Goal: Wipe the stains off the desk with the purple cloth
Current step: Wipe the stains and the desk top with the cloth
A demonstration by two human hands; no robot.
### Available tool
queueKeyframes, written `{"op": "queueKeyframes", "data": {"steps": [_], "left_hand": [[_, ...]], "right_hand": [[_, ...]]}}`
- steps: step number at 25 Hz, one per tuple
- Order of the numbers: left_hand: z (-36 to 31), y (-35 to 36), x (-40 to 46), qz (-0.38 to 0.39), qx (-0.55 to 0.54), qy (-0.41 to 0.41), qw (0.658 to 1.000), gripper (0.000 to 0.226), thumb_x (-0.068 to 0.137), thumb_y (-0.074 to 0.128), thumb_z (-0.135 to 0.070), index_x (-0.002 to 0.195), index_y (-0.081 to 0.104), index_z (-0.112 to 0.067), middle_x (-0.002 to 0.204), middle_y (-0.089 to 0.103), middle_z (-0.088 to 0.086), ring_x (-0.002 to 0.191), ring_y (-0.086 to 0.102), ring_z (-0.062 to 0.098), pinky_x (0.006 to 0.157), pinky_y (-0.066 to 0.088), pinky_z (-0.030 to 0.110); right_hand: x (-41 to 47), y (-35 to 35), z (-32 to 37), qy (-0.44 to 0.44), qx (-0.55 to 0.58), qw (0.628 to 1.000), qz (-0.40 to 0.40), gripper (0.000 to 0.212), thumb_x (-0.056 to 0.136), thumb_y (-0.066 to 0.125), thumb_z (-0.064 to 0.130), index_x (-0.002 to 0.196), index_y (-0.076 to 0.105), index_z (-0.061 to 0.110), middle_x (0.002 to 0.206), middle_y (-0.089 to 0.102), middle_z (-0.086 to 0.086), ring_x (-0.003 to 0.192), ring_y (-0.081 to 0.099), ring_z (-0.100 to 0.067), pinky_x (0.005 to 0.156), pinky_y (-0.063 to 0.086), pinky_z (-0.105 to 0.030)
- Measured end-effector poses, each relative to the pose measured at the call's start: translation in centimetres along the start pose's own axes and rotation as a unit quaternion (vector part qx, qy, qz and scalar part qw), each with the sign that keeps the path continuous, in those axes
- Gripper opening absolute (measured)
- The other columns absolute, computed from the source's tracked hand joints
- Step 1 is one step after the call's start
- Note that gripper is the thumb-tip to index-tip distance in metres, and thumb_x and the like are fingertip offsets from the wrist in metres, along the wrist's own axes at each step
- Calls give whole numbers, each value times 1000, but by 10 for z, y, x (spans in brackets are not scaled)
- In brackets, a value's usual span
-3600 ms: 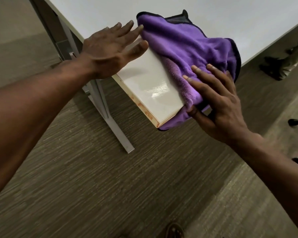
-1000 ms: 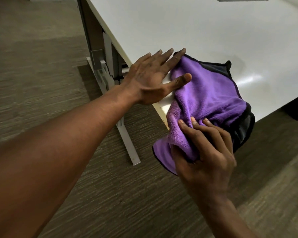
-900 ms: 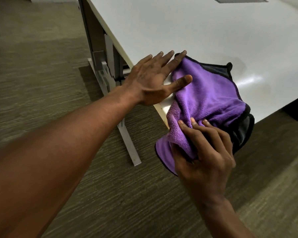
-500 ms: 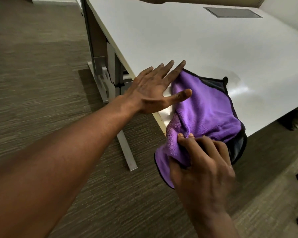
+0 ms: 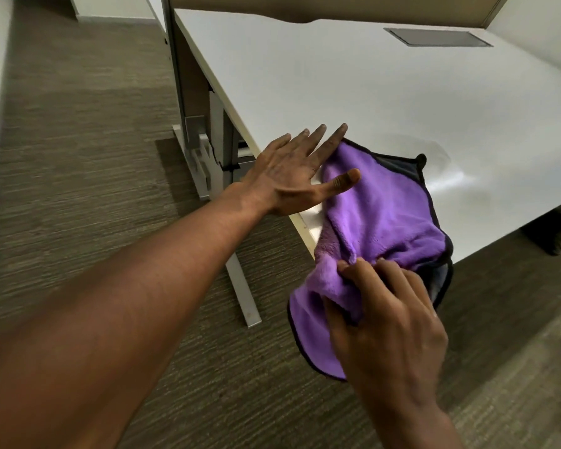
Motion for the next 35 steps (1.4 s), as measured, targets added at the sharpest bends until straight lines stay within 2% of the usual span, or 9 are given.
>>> {"op": "queueKeyframes", "data": {"steps": [2, 4, 10, 17, 21, 26, 29, 32, 35], "left_hand": [[1, 0, 0, -7, -1, 1, 1000, 95, 78, 4, -89, 159, -13, -41, 172, 3, 4, 158, 9, 20, 128, 9, 45], [2, -1, 1, -16, -12, -2, 1000, 94, 80, 5, -88, 159, -12, -41, 172, 4, 4, 158, 10, 20, 128, 10, 44], [5, -3, 4, -20, -53, -15, 998, 97, 77, -1, -91, 159, -9, -41, 172, 8, 3, 157, 13, 15, 128, 11, 42], [6, -3, 9, -19, -76, -27, 997, 112, 65, -13, -95, 161, -6, -37, 171, 13, 3, 157, 13, 13, 127, 12, 43], [5, -4, 5, -24, -80, -21, 996, 110, 66, -14, -93, 161, -7, -37, 171, 13, 7, 157, 14, 15, 128, 12, 44], [5, -5, 7, -26, -80, -25, 996, 110, 68, -12, -94, 161, -6, -36, 170, 15, 5, 157, 13, 14, 127, 12, 42], [6, -4, 9, -18, -84, -35, 996, 100, 75, -3, -88, 161, -4, -37, 170, 16, 3, 157, 13, 11, 127, 11, 42], [6, -4, 11, -16, -88, -36, 995, 100, 75, -4, -88, 161, -4, -36, 170, 17, 3, 157, 12, 10, 127, 12, 42], [5, -4, 11, -18, -89, -32, 995, 109, 69, -13, -93, 161, -4, -35, 170, 17, 1, 157, 13, 10, 127, 13, 42]], "right_hand": [[4, 2, 2, 8, -24, 1000, 1, 34, 69, 89, 45, 87, 71, 23, 85, 65, 1, 83, 62, -30, 57, 44, -32], [20, 6, 10, 26, -48, 999, -4, 37, 73, 85, 51, 76, 64, 20, 75, 61, -1, 74, 59, -31, 54, 32, -29], [79, 34, 37, -11, -77, 997, -1, 29, 72, 82, 42, 65, 64, 20, 63, 64, -1, 59, 60, -31, 56, 20, -27], [44, 11, 26, -28, -33, 998, 50, 39, 68, 85, 46, 96, 67, 27, 85, 63, 3, 74, 60, -23, 58, 25, -26], [18, -12, 6, 1, -40, 997, 64, 36, 55, 90, 42, 84, 73, 29, 73, 62, 5, 66, 62, -24, 58, 23, -23], [58, 16, 25, 1, -57, 997, 46, 27, 69, 83, 44, 72, 67, 21, 65, 64, 1, 58, 60, -29, 54, 19, -26], [83, 39, 39, 6, -70, 997, 23, 28, 72, 84, 48, 78, 69, 25, 68, 66, 4, 54, 48, -20, 50, 15, -22], [80, 47, 38, 5, -46, 997, 64, 38, 75, 83, 47, 99, 62, 26, 92, 65, 2, 75, 54, -18, 56, 40, -28], [52, 42, 28, 0, -84, 991, 107, 58, 76, 78, 33, 127, 51, 25, 124, 53, -5, 113, 50, -27, 88, 48, -43]]}}
Point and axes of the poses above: each hand's wrist, its own x-axis towards the middle knuckle, its own y-axis out of the palm, z = x × y, the point moved 4 cm from there along x, towards the middle knuckle
